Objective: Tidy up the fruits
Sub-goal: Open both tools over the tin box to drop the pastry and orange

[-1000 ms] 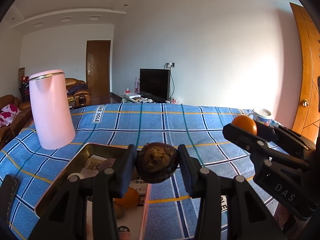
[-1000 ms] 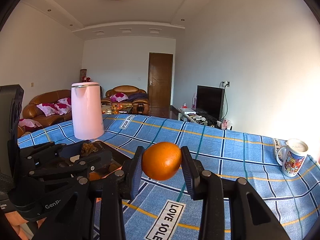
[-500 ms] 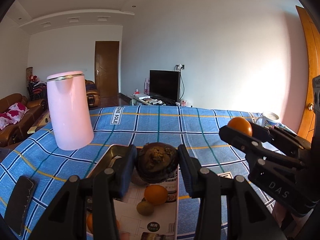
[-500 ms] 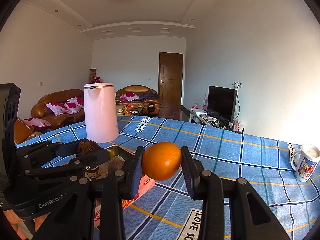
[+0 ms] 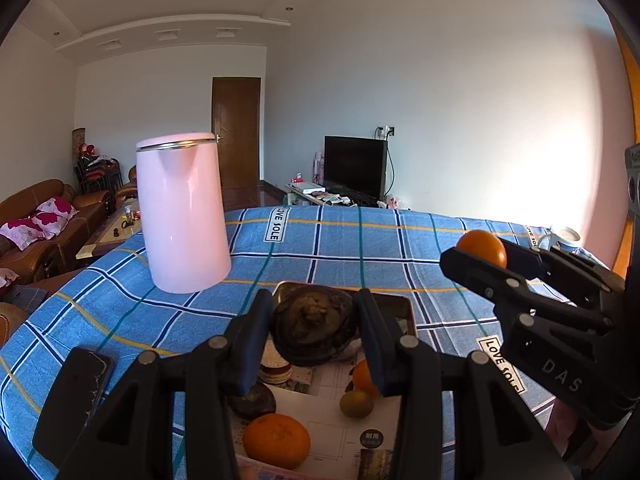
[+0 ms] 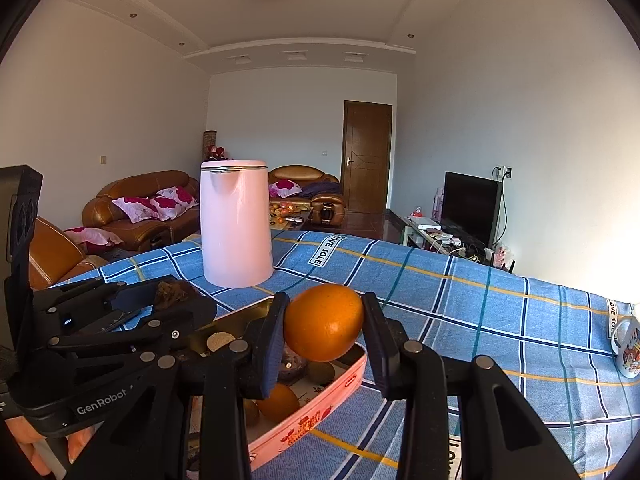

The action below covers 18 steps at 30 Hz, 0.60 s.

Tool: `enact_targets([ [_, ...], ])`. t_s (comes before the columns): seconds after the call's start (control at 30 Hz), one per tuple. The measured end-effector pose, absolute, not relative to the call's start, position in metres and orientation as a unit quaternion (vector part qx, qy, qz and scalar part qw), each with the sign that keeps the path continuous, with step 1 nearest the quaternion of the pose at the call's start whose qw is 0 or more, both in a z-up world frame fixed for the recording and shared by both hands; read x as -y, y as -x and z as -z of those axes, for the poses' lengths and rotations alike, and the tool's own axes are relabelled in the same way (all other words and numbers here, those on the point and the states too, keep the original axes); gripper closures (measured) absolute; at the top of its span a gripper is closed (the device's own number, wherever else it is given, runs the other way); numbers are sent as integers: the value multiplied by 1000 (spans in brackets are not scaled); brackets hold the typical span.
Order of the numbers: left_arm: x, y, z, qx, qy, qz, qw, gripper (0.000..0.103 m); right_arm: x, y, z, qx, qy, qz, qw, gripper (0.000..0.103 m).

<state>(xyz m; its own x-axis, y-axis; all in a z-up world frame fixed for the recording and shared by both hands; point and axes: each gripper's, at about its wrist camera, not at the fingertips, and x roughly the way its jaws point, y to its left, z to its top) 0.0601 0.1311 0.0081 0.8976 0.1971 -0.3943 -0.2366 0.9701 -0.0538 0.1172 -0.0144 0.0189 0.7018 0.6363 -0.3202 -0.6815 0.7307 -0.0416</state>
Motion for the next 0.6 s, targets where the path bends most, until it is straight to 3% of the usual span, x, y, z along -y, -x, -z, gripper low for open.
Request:
enact_targets([
  [0.6, -172, -60, 5, -233, 67, -119, 963, 58, -45, -125, 1, -206, 103, -378, 897, 64],
])
